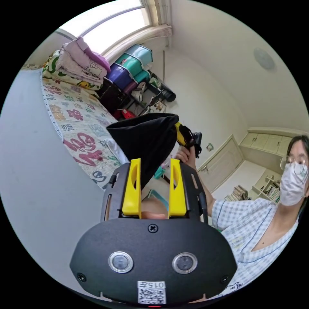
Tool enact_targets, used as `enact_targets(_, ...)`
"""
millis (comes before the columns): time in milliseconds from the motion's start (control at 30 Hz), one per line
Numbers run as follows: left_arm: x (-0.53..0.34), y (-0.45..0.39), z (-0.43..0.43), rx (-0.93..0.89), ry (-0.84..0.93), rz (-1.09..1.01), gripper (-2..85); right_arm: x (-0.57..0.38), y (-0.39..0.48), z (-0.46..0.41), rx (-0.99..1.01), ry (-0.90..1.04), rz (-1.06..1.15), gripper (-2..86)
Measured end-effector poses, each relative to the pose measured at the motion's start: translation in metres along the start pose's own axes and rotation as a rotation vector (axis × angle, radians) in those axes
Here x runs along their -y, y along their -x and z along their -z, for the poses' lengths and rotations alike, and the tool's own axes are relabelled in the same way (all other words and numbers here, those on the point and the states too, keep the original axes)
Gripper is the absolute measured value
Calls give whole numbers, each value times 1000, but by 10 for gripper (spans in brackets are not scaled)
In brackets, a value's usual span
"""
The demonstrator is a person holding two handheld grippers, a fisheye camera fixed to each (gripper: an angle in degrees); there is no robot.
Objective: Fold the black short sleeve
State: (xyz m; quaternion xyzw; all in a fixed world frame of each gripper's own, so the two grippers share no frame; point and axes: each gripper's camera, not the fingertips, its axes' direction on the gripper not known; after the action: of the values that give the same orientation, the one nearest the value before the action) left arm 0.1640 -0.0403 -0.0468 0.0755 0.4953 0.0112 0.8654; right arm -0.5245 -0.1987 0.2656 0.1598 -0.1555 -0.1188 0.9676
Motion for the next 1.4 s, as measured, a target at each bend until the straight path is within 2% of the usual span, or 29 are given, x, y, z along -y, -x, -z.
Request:
enact_targets(133,-19,-22,70,-145,-168,6,202,-35,96,-81,145,116,48,10)
enact_targets(200,-32,-13,106,-130,-211,76,213,-57,133,-119,152,169,63,11)
enact_targets(267,-52,4,146,-146,-267,153,211,-80,167,-154,157,218,85,13)
enact_targets(367,-88,25,204,-260,-349,240,193,-116,221,-206,214,345,105,16)
enact_targets(500,-114,19,259,-256,-383,266,150,-158,315,-248,66,428,268,21)
enact_targets(633,-112,-13,304,-253,-442,181,107,-173,386,-269,-17,462,387,24)
enact_targets(800,-93,-62,336,-206,-443,98,100,-179,420,-259,40,385,407,23)
enact_targets(1033,-82,-121,365,-87,-392,40,103,-203,424,-240,189,289,381,22)
enact_targets(1400,-111,-153,424,1,-476,75,110,-213,421,-272,380,322,448,21)
